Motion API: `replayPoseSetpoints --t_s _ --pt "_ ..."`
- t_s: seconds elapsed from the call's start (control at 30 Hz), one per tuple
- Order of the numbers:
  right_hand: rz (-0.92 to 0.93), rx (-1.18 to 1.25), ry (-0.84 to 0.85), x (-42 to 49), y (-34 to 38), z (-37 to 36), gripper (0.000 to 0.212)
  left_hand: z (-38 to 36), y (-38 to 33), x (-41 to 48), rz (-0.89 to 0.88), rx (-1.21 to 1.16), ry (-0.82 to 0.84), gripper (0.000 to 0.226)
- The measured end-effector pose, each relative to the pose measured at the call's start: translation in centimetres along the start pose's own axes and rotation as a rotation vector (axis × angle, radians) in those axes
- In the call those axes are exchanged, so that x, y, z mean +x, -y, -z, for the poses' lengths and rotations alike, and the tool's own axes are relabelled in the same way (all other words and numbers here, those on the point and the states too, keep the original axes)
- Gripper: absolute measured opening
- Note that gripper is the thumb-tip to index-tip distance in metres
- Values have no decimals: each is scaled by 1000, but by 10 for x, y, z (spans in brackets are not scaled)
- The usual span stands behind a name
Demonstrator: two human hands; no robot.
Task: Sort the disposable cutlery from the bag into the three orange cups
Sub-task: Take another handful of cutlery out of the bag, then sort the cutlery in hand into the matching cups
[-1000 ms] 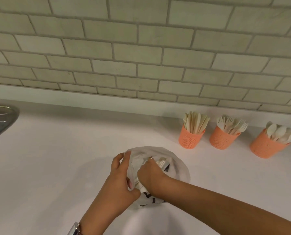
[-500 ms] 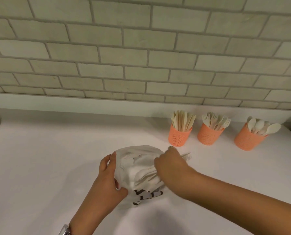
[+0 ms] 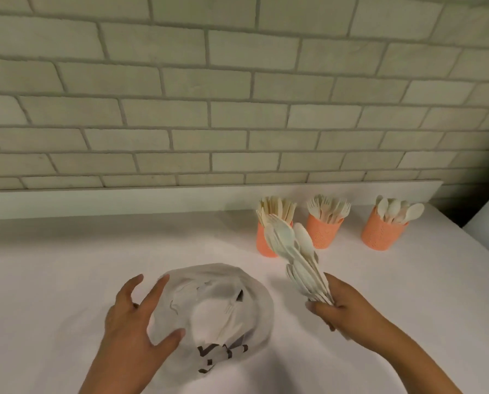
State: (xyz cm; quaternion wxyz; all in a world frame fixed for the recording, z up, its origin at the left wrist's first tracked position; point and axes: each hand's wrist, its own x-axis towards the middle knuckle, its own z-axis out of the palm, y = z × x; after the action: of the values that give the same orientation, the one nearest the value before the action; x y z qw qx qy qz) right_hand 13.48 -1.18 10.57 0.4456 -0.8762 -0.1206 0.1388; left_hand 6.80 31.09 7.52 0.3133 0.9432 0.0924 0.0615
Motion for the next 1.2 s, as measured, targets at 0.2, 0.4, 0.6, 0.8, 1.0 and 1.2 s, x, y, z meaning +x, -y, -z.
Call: replayPoseSetpoints --t_s 0.2,0.4,0.6,0.8,1.0,1.2 --pt "-51 523 -159 -15 -9 5 18 -2 -32 14 -89 130 -183 66" --pt "-106 795 -311 -17 -39 39 34 -42 -118 27 -259 -185 -227 38" --pt "-99 761 -249 -30 -80 103 7 -129 -232 29 -248 -517 -69 22" --pt "-71 707 -197 -39 -118 156 15 -195 -329 18 -56 -725 128 11" --pt "-24 630 -259 -37 -138 176 10 -231 -368 8 12 -645 174 28" --pt "-41 468 -308 -31 -145 171 22 -243 -378 8 15 -459 70 22"
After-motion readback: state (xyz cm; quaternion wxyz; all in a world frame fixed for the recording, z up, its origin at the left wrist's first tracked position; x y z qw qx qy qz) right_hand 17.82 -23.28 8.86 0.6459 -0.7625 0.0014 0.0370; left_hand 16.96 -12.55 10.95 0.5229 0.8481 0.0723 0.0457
